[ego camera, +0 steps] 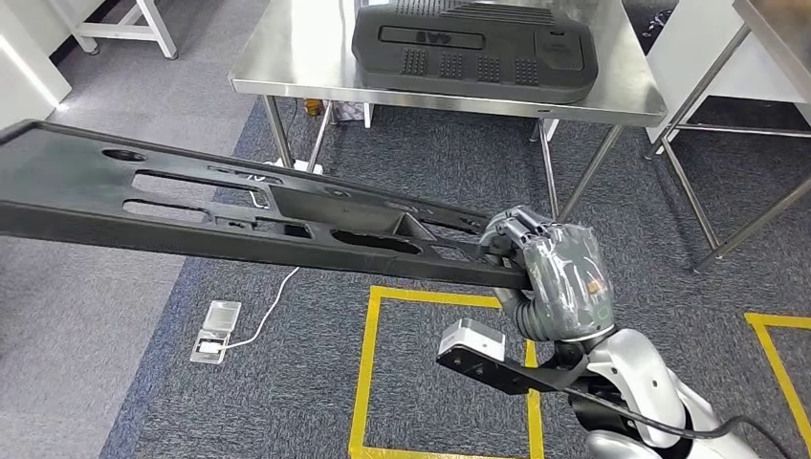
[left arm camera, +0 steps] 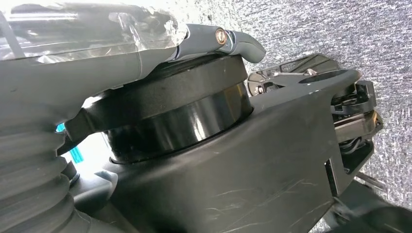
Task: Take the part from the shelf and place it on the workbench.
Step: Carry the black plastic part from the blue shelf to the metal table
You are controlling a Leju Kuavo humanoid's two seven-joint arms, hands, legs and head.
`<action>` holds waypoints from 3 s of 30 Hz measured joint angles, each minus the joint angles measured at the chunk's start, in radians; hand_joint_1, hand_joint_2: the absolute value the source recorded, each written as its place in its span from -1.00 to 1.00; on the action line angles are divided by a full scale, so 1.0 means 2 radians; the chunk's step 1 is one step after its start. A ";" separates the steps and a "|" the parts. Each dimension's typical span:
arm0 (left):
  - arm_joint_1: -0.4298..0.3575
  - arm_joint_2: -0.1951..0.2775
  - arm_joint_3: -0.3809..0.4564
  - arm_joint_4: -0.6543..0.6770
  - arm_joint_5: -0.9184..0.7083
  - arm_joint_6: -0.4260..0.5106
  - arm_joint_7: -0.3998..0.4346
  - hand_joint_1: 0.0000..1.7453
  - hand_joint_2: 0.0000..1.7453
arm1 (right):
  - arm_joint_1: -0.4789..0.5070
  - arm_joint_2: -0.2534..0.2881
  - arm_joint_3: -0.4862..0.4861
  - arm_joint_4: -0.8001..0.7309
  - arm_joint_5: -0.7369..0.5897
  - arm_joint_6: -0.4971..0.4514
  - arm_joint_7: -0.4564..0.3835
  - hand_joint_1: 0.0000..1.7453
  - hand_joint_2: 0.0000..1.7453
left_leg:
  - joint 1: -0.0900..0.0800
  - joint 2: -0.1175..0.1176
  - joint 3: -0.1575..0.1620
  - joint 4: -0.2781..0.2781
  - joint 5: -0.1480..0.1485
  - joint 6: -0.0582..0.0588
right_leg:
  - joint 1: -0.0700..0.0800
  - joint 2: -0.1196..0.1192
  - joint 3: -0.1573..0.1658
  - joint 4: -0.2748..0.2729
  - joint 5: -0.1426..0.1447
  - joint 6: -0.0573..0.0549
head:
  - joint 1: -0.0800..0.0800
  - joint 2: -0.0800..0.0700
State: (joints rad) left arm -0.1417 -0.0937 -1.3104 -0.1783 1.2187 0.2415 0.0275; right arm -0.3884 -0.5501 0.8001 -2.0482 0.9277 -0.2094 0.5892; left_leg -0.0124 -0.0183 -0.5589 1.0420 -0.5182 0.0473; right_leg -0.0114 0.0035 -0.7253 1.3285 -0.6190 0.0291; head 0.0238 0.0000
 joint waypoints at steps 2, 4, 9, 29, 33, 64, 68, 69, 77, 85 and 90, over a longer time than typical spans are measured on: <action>0.001 0.000 0.000 0.000 0.000 0.000 0.000 -1.00 1.00 | 0.000 0.000 0.000 0.000 0.000 0.000 0.000 1.00 1.00 | 0.000 -0.001 0.008 0.000 -0.006 0.000 | 0.000 0.000 -0.006 -0.015 0.031 -0.003 | 0.003 0.000; 0.002 0.000 0.000 0.000 0.001 0.000 0.000 -1.00 1.00 | -0.001 0.000 0.000 0.001 0.000 0.000 0.000 1.00 1.00 | -0.001 -0.002 0.017 -0.001 -0.013 -0.002 | 0.003 0.000 0.017 -0.080 0.075 -0.009 | 0.007 0.000; 0.003 0.000 0.000 0.000 0.001 0.000 0.001 -1.00 1.00 | -0.001 0.000 0.000 0.001 -0.002 0.000 0.001 1.00 1.00 | -0.004 -0.001 0.024 -0.009 -0.023 -0.013 | 0.006 0.000 0.045 -0.138 0.077 -0.021 | 0.008 0.000; 0.003 -0.002 0.000 -0.004 0.004 0.016 -0.007 -1.00 1.00 | -0.012 0.002 -0.001 0.005 -0.006 -0.022 -0.013 1.00 1.00 | -0.001 0.000 0.003 -0.010 0.006 0.000 | 0.002 0.001 0.042 -0.050 0.000 -0.006 | -0.006 0.000; 0.003 -0.002 0.000 -0.004 0.005 0.016 -0.003 -1.00 1.00 | -0.011 0.002 0.000 0.007 -0.008 -0.023 -0.013 1.00 1.00 | 0.000 -0.001 0.017 -0.010 -0.006 -0.001 | -0.002 0.000 0.004 -0.030 0.037 -0.004 | 0.000 0.000; 0.003 -0.001 0.000 -0.006 0.005 0.013 -0.003 -1.00 1.00 | -0.003 -0.001 0.000 0.003 0.002 -0.004 0.006 1.00 1.00 | -0.002 -0.002 0.010 -0.005 -0.008 0.001 | 0.002 0.000 -0.011 -0.004 0.020 -0.005 | -0.002 0.000; 0.004 -0.001 0.000 -0.006 0.005 0.012 -0.002 -1.00 1.00 | -0.004 -0.001 0.000 0.003 0.001 -0.002 0.006 1.00 1.00 | -0.004 -0.003 0.025 -0.008 -0.021 -0.005 | 0.007 0.000 0.036 -0.123 0.083 -0.014 | 0.004 0.000; 0.005 -0.001 0.000 -0.006 0.005 0.012 -0.002 -1.00 1.00 | -0.004 -0.001 0.000 0.002 0.001 -0.002 0.007 1.00 1.00 | -0.004 -0.003 0.026 -0.009 -0.022 -0.007 | 0.008 0.000 0.039 -0.130 0.079 -0.016 | 0.004 0.000; 0.001 0.000 0.000 -0.006 0.002 0.009 -0.002 -1.00 1.00 | 0.005 -0.001 -0.001 -0.005 0.008 -0.003 0.012 1.00 1.00 | -0.008 -0.001 -0.035 0.120 -0.078 -0.025 | 0.002 -0.003 0.062 -0.145 0.064 -0.032 | -0.013 0.000; 0.001 0.001 0.000 -0.006 -0.001 0.007 0.001 -1.00 1.00 | 0.012 -0.001 -0.003 -0.007 0.015 -0.002 0.015 1.00 1.00 | -0.011 -0.002 -0.009 0.003 0.005 -0.012 | 0.006 0.002 0.085 -0.143 0.043 -0.023 | -0.020 0.000; 0.001 0.001 0.000 -0.006 -0.002 0.006 0.003 -1.00 1.00 | 0.014 -0.001 -0.007 -0.011 0.017 -0.002 0.015 1.00 1.00 | -0.004 -0.001 0.000 -0.010 0.003 -0.002 | 0.004 0.001 0.059 -0.093 0.018 -0.008 | -0.013 0.000</action>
State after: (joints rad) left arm -0.1399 -0.0924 -1.3104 -0.1907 1.2150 0.2533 0.0330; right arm -0.3608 -0.5523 0.7858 -2.0694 0.9623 -0.2143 0.6199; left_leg -0.0203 -0.0204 -0.5587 1.0211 -0.5113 0.0442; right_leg -0.0031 0.0050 -0.6064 1.1420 -0.5829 0.0131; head -0.0028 0.0000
